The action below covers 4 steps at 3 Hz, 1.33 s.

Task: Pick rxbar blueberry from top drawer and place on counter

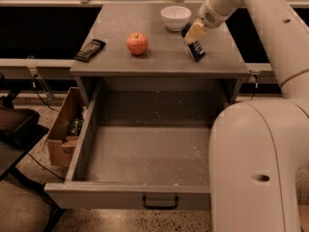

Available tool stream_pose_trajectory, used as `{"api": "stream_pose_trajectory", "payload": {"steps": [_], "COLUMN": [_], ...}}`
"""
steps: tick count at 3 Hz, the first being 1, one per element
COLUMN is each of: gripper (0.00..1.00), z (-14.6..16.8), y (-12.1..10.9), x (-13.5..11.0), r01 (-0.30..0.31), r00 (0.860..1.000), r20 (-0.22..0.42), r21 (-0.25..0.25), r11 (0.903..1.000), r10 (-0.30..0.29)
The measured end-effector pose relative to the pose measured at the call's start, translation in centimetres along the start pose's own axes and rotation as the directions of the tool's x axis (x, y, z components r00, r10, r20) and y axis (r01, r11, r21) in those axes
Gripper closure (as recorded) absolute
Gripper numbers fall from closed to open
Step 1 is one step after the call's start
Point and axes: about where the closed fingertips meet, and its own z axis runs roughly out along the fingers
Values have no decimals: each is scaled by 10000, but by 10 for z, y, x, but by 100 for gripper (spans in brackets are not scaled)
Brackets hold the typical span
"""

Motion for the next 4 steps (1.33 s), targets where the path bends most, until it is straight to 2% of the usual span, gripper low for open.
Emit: {"api": "stream_pose_trajectory", "payload": {"steps": [1, 2, 3, 4], "gripper": [0, 0, 0, 0], "z": [0, 0, -19, -77], "y": [0, 0, -8, -23], "x": [0, 0, -6, -2], "r01": [0, 0, 399, 640], "r00": [10000, 10000, 9988, 9978], "r20": [0, 0, -319, -271], "r21": [0, 0, 484, 1250], "r11": [10000, 10000, 9980, 9901], "r10": [0, 0, -384, -611]}}
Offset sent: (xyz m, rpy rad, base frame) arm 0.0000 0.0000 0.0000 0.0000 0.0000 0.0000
